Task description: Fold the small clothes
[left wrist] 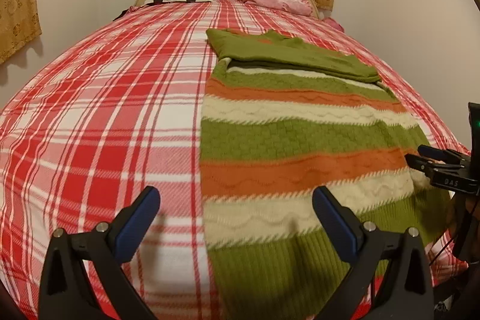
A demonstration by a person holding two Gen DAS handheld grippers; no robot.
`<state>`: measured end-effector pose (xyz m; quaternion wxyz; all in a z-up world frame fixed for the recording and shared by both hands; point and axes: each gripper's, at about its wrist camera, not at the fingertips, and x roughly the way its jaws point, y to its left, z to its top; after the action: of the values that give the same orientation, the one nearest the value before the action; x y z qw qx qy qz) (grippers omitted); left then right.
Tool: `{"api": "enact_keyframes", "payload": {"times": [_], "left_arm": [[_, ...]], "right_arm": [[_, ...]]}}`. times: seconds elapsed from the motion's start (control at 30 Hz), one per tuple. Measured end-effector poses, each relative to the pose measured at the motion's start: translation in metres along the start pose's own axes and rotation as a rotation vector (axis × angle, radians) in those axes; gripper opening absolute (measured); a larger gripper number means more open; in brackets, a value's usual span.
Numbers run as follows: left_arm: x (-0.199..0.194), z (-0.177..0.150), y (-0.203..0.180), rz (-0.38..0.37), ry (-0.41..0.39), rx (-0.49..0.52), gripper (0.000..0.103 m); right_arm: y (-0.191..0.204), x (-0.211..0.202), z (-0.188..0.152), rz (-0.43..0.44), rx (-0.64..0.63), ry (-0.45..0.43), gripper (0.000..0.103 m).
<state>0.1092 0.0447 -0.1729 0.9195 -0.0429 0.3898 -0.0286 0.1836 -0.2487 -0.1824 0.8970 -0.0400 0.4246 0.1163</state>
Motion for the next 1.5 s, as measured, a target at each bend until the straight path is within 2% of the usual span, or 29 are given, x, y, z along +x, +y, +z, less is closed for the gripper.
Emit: {"api": "enact_keyframes", "payload": {"times": [0.1, 0.37, 0.43, 0.6, 0.83, 0.93, 1.0, 1.17, 1.4, 1.5], "left_arm": [[-0.009, -0.011, 0.006, 0.019, 0.021, -0.02, 0.102], [-0.025, -0.036, 0.002, -0.022, 0.079, -0.022, 0.099], [-0.024, -0.041, 0.002, -0.03, 0.1, -0.022, 0.092], [-0.024, -0.045, 0.008, -0.066, 0.125, -0.07, 0.082], [-0.013, -0.053, 0.009, -0.149, 0.178, -0.119, 0.065], [-0.01, -0.055, 0.008, -0.16, 0.192, -0.124, 0.063], [-0.009, -0.057, 0.005, -0.173, 0.198, -0.112, 0.056], [-0.008, -0.06, -0.007, -0.161, 0.205, -0.065, 0.055], [-0.012, -0.061, -0.012, -0.139, 0.186, -0.017, 0.042], [-0.012, -0.06, -0.014, -0.133, 0.181, -0.003, 0.042]], "right_arm": [[0.0, -0.007, -0.011, 0.012, 0.004, 0.008, 0.075], [0.0, -0.026, -0.035, 0.013, -0.007, 0.024, 0.075], [0.0, -0.03, -0.039, 0.009, -0.01, 0.021, 0.075], [-0.002, -0.041, -0.05, -0.043, -0.016, 0.017, 0.075], [-0.008, -0.051, -0.059, -0.017, 0.005, 0.01, 0.075], [-0.009, -0.054, -0.062, -0.018, 0.009, 0.009, 0.075], [-0.01, -0.056, -0.064, -0.013, 0.013, 0.007, 0.075], [-0.018, -0.063, -0.069, -0.01, 0.034, 0.009, 0.075], [-0.04, -0.082, -0.084, -0.033, 0.087, 0.008, 0.075], [-0.05, -0.085, -0.092, -0.041, 0.113, 0.015, 0.075]]}}
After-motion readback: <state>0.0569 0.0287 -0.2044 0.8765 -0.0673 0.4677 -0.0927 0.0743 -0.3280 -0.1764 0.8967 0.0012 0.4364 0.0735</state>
